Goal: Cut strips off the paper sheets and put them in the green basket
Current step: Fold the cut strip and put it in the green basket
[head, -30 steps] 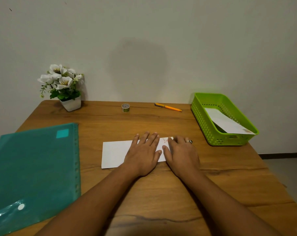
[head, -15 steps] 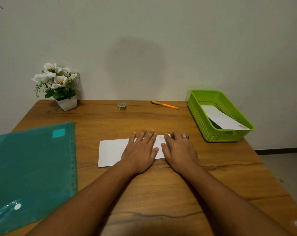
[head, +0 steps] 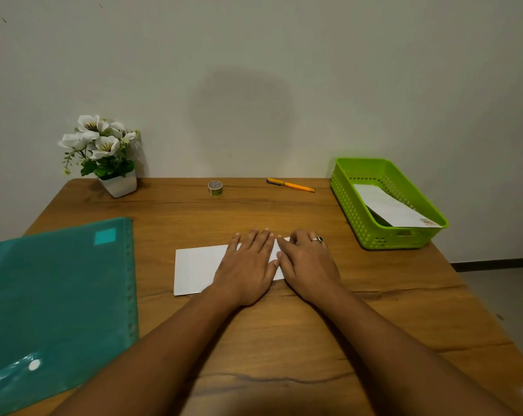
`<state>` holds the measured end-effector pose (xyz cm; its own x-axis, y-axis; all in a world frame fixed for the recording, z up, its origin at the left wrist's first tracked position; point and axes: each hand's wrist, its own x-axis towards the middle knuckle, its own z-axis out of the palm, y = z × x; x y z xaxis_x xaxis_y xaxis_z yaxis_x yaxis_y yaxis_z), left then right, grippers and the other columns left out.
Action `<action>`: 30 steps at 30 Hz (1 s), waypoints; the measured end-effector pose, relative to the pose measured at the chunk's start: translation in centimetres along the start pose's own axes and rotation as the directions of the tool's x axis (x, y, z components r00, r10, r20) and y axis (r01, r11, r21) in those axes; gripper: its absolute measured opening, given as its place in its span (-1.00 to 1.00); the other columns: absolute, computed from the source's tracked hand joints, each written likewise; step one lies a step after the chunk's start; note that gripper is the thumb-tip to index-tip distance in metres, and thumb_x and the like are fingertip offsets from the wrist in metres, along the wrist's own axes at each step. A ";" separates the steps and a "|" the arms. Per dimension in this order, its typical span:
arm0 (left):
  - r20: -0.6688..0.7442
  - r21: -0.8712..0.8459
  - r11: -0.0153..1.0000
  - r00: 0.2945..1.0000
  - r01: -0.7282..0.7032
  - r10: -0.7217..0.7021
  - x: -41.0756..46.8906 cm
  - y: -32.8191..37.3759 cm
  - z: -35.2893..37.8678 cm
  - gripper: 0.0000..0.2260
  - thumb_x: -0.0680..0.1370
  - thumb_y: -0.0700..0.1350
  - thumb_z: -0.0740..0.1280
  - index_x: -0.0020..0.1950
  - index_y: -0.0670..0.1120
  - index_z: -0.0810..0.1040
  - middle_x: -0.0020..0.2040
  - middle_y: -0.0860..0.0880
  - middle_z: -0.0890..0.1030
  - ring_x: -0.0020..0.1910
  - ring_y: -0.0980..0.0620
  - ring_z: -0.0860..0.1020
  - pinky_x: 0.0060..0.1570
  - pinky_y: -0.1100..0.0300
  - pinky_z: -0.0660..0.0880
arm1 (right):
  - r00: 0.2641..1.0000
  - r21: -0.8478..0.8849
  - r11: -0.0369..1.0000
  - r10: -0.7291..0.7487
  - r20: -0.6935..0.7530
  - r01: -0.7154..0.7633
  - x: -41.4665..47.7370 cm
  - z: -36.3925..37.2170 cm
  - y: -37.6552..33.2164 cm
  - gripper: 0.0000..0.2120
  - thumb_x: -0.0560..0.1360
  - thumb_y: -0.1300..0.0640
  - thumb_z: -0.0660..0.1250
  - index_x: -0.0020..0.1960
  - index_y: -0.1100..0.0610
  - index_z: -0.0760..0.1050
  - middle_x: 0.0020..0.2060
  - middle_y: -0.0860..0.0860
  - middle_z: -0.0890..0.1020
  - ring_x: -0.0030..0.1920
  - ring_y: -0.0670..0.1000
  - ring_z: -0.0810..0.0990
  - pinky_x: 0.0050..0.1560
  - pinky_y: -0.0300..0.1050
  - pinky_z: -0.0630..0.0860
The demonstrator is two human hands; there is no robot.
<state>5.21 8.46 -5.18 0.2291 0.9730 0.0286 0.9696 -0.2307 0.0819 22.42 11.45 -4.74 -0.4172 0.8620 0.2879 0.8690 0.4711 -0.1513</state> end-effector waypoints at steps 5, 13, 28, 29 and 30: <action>0.005 -0.005 1.000 1.000 0.001 -0.001 0.0 0.0 0.0 -0.43 0.72 0.18 -0.15 0.69 -0.02 -0.08 0.70 0.00 -0.06 0.66 0.01 -0.13 0.61 -0.12 -0.15 | 0.995 0.063 0.996 -0.052 -0.086 0.058 -1.3 0.6 1.1 -0.76 0.62 0.02 0.27 0.19 0.00 0.65 0.11 -0.02 0.63 0.12 0.09 0.55 0.05 0.03 0.50; 0.006 -0.001 1.000 1.000 0.004 -0.004 0.1 0.0 0.0 -0.43 0.72 0.18 -0.14 0.69 -0.02 -0.08 0.70 0.00 -0.05 0.66 0.01 -0.12 0.61 -0.12 -0.15 | 0.996 -0.104 0.991 0.088 0.003 -0.088 -1.1 0.0 0.2 -0.49 0.63 -0.16 0.05 0.43 0.00 0.54 0.25 0.02 0.59 0.19 0.09 0.51 0.09 0.06 0.43; 0.009 -0.001 1.000 1.000 0.002 -0.002 0.1 0.1 -0.1 -0.43 0.72 0.18 -0.14 0.69 -0.03 -0.06 0.70 0.00 -0.05 0.66 0.01 -0.12 0.61 -0.13 -0.13 | 0.998 -0.104 0.993 0.064 0.023 -0.061 -0.8 0.2 0.2 -0.52 0.64 -0.09 0.06 0.45 0.02 0.51 0.34 0.05 0.56 0.25 0.11 0.50 0.16 0.11 0.44; 0.010 0.000 1.000 1.000 0.002 -0.002 0.1 0.0 -0.1 -0.43 0.72 0.18 -0.14 0.69 -0.03 -0.06 0.70 0.00 -0.06 0.66 0.01 -0.12 0.61 -0.13 -0.13 | 0.997 -0.110 0.992 0.067 0.038 -0.062 -0.7 0.1 0.2 -0.49 0.64 -0.11 0.04 0.46 0.03 0.50 0.36 0.06 0.55 0.26 0.11 0.49 0.18 0.11 0.44; 0.010 0.002 1.000 1.000 0.003 -0.003 0.1 0.0 -0.1 -0.42 0.72 0.18 -0.14 0.69 -0.03 -0.07 0.70 0.00 -0.06 0.66 0.01 -0.12 0.61 -0.13 -0.13 | 0.997 -0.107 0.993 0.062 0.041 -0.058 -0.6 0.1 0.2 -0.48 0.63 -0.12 0.03 0.46 0.03 0.50 0.36 0.06 0.55 0.26 0.12 0.49 0.18 0.12 0.43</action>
<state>5.27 8.56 -5.12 0.2266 0.9738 0.0180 0.9706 -0.2273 0.0797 22.82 11.02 -5.01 -0.3728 0.8968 0.2385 0.9151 0.3978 -0.0654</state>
